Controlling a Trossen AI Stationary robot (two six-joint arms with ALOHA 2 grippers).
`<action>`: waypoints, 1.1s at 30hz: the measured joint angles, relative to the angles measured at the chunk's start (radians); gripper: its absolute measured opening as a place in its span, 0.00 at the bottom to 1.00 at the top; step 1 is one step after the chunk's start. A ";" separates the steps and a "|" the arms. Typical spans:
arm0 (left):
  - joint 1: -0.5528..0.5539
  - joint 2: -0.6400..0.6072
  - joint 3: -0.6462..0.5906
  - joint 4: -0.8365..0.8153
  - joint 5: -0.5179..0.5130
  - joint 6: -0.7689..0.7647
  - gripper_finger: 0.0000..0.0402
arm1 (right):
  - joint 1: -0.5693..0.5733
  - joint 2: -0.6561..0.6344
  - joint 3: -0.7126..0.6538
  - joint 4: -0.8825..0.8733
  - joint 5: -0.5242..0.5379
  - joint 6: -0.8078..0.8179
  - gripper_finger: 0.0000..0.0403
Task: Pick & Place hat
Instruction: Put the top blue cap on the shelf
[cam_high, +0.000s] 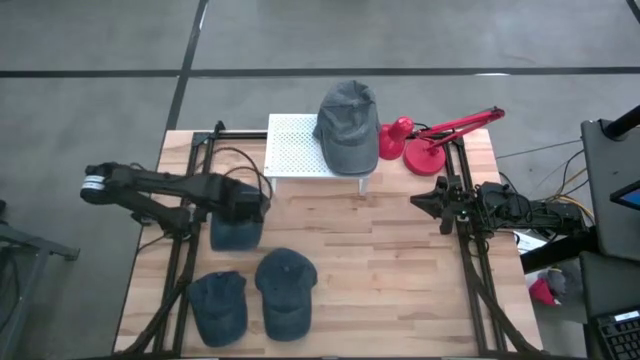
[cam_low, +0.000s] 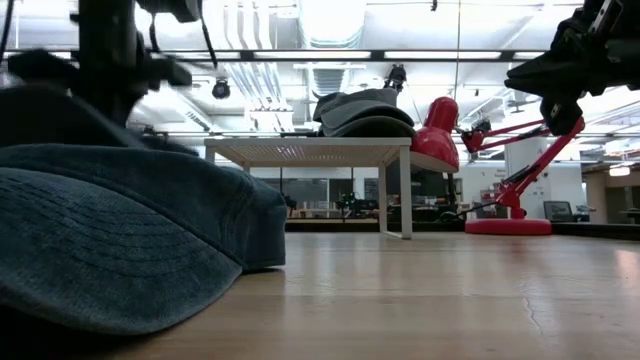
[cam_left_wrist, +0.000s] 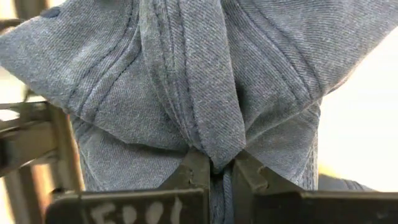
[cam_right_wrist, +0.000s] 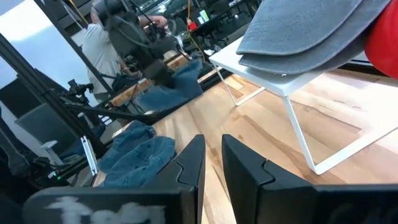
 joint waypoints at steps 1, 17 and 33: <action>0.000 -0.008 0.026 -0.035 0.000 0.000 0.05 | 0.000 0.000 0.000 0.000 0.000 0.000 0.13; 0.000 0.019 0.445 -0.299 -0.253 0.003 0.05 | 0.000 0.000 0.000 0.000 0.026 0.000 0.13; 0.075 0.232 0.669 -0.288 -0.499 0.108 0.05 | 0.000 0.000 0.000 0.000 0.026 0.000 0.13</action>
